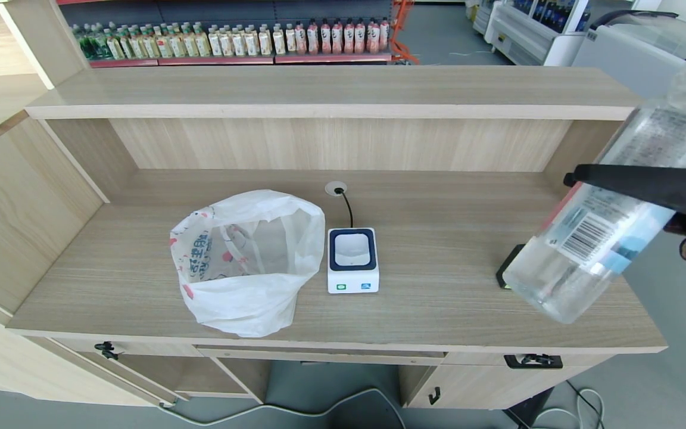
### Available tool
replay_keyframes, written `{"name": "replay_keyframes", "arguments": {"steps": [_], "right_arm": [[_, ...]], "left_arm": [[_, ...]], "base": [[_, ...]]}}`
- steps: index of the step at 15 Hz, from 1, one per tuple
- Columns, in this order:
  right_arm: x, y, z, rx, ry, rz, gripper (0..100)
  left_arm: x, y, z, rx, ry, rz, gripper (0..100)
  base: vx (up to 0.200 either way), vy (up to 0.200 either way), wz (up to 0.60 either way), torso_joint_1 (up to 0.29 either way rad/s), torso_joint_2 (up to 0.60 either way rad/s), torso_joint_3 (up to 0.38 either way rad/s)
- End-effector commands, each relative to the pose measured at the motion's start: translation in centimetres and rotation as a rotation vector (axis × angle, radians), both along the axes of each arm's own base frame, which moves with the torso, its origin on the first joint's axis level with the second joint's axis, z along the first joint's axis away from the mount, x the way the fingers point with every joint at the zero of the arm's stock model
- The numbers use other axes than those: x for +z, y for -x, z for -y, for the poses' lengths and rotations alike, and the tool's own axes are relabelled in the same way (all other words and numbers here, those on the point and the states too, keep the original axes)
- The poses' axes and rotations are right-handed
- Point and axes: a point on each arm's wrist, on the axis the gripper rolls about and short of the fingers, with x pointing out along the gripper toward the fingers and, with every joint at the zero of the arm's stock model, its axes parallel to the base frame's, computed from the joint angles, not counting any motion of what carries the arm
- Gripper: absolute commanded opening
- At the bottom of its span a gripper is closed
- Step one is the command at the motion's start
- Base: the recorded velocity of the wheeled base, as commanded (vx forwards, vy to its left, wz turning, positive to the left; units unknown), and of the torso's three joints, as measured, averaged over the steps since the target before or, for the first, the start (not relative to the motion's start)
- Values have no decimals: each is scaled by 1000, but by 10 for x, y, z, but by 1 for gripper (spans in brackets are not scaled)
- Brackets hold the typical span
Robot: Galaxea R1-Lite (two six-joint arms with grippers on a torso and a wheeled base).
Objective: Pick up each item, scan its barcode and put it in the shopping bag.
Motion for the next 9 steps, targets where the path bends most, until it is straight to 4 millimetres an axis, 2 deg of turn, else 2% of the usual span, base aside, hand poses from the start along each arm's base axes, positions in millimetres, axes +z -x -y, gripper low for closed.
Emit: {"name": "replay_keyframes", "arguments": {"steps": [1, 2, 3, 5, 9], "right_arm": [[-11, -16, -2, -179, 166, 60, 0], [-12, -24, 0, -295, 330, 188, 0], [-14, -30, 0, -334, 457, 276, 0], [-16, -36, -6, -305, 582, 396, 0], [-13, -61, 0, -380, 776, 621, 0]], "left_arm": [[0, 0, 0, 0, 0, 1, 100], [0, 0, 0, 0, 0, 1, 100], [0, 0, 0, 0, 0, 1, 100], [0, 0, 0, 0, 0, 1, 100], [0, 0, 0, 0, 0, 1, 100]], "base": [[0, 0, 0, 0, 0, 0], [0, 0, 0, 0, 0, 0], [0, 0, 0, 0, 0, 0], [0, 0, 0, 0, 0, 0], [0, 0, 0, 0, 0, 0]]}}
